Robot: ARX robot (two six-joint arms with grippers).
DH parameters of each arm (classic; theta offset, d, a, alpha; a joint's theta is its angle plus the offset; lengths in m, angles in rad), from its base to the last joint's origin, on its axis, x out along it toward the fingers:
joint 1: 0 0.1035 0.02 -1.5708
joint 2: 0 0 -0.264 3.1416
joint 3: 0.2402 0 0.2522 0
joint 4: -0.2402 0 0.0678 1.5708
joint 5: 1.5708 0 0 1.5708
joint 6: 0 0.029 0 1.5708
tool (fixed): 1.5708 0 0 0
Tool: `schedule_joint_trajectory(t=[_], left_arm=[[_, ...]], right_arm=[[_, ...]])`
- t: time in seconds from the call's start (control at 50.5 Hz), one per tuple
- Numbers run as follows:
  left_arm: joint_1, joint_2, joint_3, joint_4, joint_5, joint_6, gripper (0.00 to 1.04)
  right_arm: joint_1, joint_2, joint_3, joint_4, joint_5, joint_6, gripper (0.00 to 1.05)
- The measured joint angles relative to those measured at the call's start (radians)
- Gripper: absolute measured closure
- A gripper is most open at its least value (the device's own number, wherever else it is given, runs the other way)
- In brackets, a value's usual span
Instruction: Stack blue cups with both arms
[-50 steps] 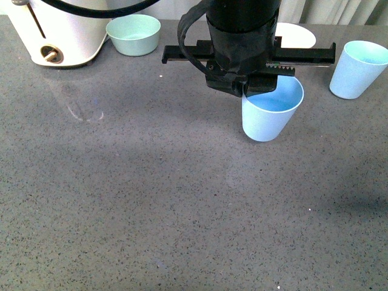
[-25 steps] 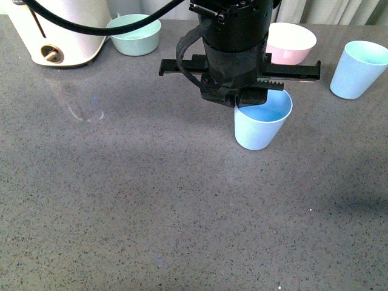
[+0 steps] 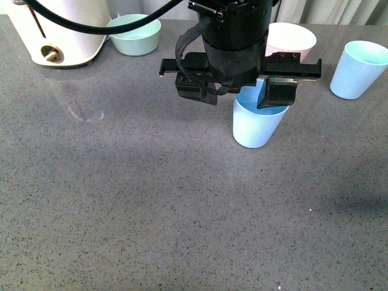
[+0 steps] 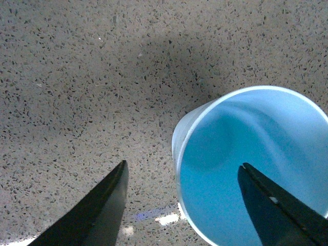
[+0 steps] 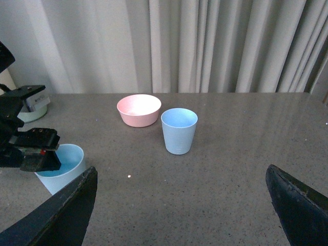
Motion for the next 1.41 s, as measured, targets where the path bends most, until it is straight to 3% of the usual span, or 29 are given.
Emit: schedule_joint_trajectory(t=[0.198, 0.436, 0.634, 0.693, 0.713, 0.733, 0.812, 0.991, 1.149, 1.328, 1.407], left_arm=[[0.016, -0.087, -0.045, 0.018, 0.008, 0.004, 0.07], [0.084, -0.321, -0.222, 0.137, 0.01, 0.007, 0.09], [0.237, -0.562, -0.451, 0.345, -0.003, 0.006, 0.09], [0.287, -0.642, -0.613, 0.685, -0.183, 0.14, 0.21], [0.302, -0.664, -0.662, 0.779, -0.203, 0.171, 0.24], [0.328, -0.699, -0.736, 0.899, -0.211, 0.235, 0.3], [0.4, -0.789, -0.89, 1.093, -0.169, 0.318, 0.42], [0.515, -0.984, -1.109, 1.169, -0.079, 0.387, 0.67], [0.555, -1.107, -1.293, 1.208, -0.03, 0.408, 1.03], [0.586, -1.234, -1.421, 1.213, -0.002, 0.413, 1.03], [0.642, -1.291, -1.466, 1.202, 0.061, 0.414, 1.03]], right_arm=[[0.0, 0.0, 0.0, 0.0, 0.0, 0.0, 0.09], [0.0, 0.0, 0.0, 0.0, 0.0, 0.0, 0.09], [0.0, 0.0, 0.0, 0.0, 0.0, 0.0, 0.09], [0.0, 0.0, 0.0, 0.0, 0.0, 0.0, 0.09], [0.0, 0.0, 0.0, 0.0, -0.001, 0.0, 0.09], [0.0, 0.0, 0.0, 0.0, 0.0, 0.0, 0.09], [0.0, 0.0, 0.0, 0.0, 0.0, 0.0, 0.09], [0.0, 0.0, 0.0, 0.0, 0.0, 0.0, 0.09], [0.0, 0.0, 0.0, 0.0, 0.0, 0.0, 0.09], [0.0, 0.0, 0.0, 0.0, 0.0, 0.0, 0.09], [0.0, 0.0, 0.0, 0.0, 0.0, 0.0, 0.09]])
